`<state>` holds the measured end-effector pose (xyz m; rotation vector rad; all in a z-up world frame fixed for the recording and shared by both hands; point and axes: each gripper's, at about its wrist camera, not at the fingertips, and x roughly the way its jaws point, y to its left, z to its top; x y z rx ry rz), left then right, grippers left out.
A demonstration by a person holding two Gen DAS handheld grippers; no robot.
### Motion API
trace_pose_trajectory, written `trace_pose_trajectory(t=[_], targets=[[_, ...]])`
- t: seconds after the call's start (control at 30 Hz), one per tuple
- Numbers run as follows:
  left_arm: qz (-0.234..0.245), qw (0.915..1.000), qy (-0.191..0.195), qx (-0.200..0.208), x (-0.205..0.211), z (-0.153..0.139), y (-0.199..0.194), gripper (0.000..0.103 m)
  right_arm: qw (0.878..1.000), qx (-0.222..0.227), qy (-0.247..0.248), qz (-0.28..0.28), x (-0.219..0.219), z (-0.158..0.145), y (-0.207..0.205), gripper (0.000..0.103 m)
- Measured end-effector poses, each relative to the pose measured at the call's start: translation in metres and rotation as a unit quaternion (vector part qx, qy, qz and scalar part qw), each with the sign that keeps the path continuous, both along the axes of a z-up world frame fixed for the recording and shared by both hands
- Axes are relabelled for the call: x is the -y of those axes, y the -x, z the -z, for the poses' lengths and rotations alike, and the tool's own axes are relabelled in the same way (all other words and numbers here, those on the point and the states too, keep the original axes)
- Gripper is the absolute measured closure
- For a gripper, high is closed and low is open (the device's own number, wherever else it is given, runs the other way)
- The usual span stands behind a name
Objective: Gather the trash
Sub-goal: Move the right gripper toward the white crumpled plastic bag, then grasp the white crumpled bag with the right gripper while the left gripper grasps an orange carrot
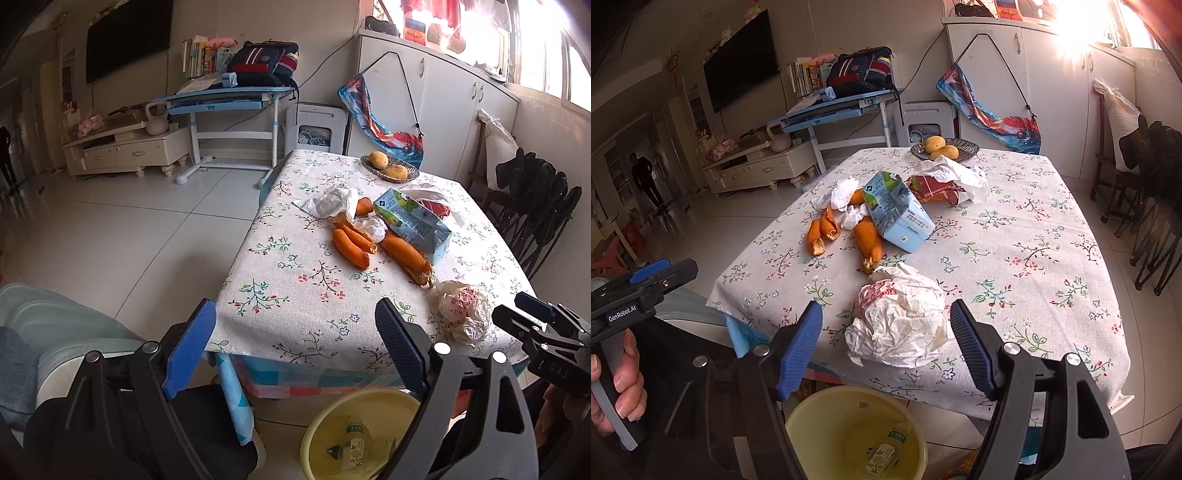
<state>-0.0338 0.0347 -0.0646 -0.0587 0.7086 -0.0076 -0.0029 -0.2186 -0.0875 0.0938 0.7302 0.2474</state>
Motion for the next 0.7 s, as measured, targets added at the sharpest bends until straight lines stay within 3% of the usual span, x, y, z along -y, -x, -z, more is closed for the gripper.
trace_pose_trajectory(t=[0.43, 0.7], targets=[[0.000, 0.9999, 0.014, -0.009, -0.002, 0.003, -0.005, 0.018, 0.998, -0.056, 0.015, 0.008, -0.009, 0.028, -0.027, 0.035], [-0.012, 0.9990, 0.036, -0.025, -0.008, 0.007, -0.018, 0.018, 0.997, -0.070, 0.017, 0.016, -0.005, 0.034, -0.037, 0.050]])
